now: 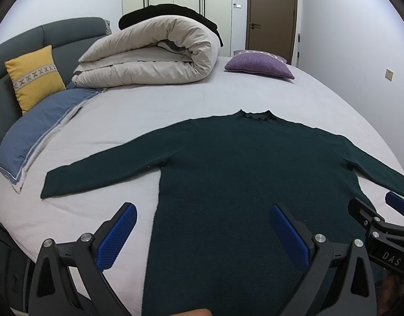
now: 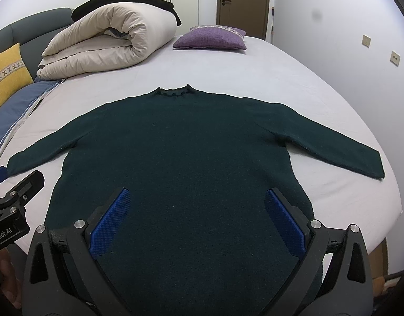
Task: Fold small clothes
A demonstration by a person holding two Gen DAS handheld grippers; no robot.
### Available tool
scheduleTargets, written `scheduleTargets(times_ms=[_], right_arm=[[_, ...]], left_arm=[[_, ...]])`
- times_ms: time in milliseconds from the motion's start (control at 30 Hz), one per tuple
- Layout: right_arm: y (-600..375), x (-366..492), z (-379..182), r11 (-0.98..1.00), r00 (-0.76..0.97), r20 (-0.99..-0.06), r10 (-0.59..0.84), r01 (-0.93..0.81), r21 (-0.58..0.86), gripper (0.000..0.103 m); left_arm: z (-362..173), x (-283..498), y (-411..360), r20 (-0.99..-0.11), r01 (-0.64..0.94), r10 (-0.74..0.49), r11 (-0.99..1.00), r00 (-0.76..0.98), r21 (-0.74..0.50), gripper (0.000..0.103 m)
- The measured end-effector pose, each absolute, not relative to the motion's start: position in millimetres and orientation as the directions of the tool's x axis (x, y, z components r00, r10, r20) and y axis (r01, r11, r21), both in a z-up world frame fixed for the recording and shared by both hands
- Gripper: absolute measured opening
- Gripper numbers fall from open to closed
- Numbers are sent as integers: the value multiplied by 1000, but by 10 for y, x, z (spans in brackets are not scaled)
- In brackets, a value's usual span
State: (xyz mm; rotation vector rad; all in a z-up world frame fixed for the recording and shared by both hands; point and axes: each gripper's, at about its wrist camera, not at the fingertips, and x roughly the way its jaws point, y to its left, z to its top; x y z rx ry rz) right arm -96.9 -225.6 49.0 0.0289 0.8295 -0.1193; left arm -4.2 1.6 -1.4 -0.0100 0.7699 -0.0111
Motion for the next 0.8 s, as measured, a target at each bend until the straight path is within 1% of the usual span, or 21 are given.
scheduleTargets(times_ms=[133,200,267,333,433,500,600,667,700,733,800], right_arm=[[-2513,-962,451,989,669,-738,-90,150,15,103],[-2809,-970,444,980,679,-729,-88,189,57,103],[-3239,-1004,440,962,695,-712,-96,249,113,103],[-3770,-1068,420,923,708,-696,-124,339,180,103],[-4746,-1236,283,804,717,-678,-160,493,332,103],[-5400,-1376,117,675,720,-674,-163,580,456,98],[-6238,-1568,-188,465,742,-655,-142,634,618,93],[-6626,-1648,-359,369,740,-653,-159,659,656,90],[-6769,-1663,-431,340,742,-651,-160,661,669,87],[-6889,-1660,-485,323,753,-640,-154,651,687,82],[-7033,-1635,-521,326,772,-615,-161,630,705,79]], left_arm=[[-57,-2,-13,-713,55,-117,993,692,-109,103],[-59,6,-63,-703,68,-131,991,699,-117,103],[-67,15,-147,-693,90,-143,990,707,-112,103],[-85,64,-225,-705,108,-159,987,691,-117,103],[-133,192,-318,-729,128,-201,980,654,-155,103],[-172,278,-377,-743,127,-217,976,633,-177,103],[-235,411,-489,-750,128,-228,973,621,-190,103],[-283,498,-569,-752,139,-239,971,614,-196,103],[-305,540,-605,-750,143,-247,969,613,-202,103],[-326,589,-636,-740,148,-265,964,618,-221,103],[-368,665,-676,-738,138,-271,962,618,-238,103]])
